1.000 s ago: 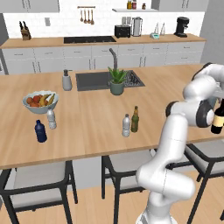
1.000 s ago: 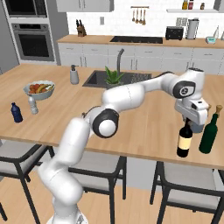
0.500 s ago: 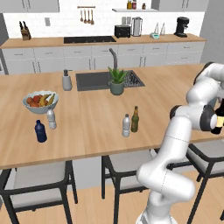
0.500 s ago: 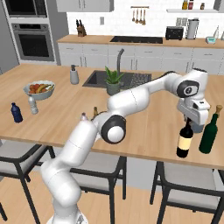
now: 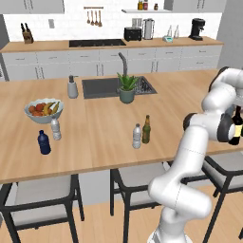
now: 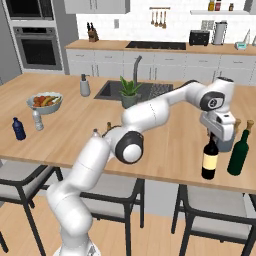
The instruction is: Move the plastic bottles in the middle to the plastics group, and the glass bottles in the middle to the glass group.
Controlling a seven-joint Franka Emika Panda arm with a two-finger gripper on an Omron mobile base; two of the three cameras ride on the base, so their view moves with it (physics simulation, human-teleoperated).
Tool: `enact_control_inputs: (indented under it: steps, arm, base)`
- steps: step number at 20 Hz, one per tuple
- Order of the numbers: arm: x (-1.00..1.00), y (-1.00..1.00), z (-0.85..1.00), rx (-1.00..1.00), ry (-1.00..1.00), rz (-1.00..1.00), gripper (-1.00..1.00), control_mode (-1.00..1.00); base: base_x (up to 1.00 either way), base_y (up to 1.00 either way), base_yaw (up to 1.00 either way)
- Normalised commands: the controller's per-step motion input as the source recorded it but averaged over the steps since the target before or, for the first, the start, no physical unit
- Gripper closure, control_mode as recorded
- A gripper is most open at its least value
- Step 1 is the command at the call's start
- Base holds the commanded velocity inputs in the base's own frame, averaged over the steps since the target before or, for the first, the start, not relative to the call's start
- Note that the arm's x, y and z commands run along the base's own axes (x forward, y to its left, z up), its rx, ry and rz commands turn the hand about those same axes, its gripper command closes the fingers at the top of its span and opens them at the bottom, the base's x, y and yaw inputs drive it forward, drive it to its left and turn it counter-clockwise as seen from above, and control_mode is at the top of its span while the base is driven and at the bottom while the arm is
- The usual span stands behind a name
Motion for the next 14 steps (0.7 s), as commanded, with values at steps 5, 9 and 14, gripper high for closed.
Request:
enact_control_inputs:
  steps: [5, 9, 14]
  arm:
    - [0.00, 0.08, -0.30, -0.07, -0.23, 0.00, 1.00, -1.00]
    - [0.00, -0.03, 0.01, 0.00, -0.17, 0.00, 1.00, -1.00]
    - [0.00, -0.04, 0.02, 0.00, -0.04, 0.00, 1.00, -1.00]
  base:
    - [0.00, 0.00, 0.00]
    - [0.00, 0.00, 0.00]
    - [0.00, 0.00, 0.00]
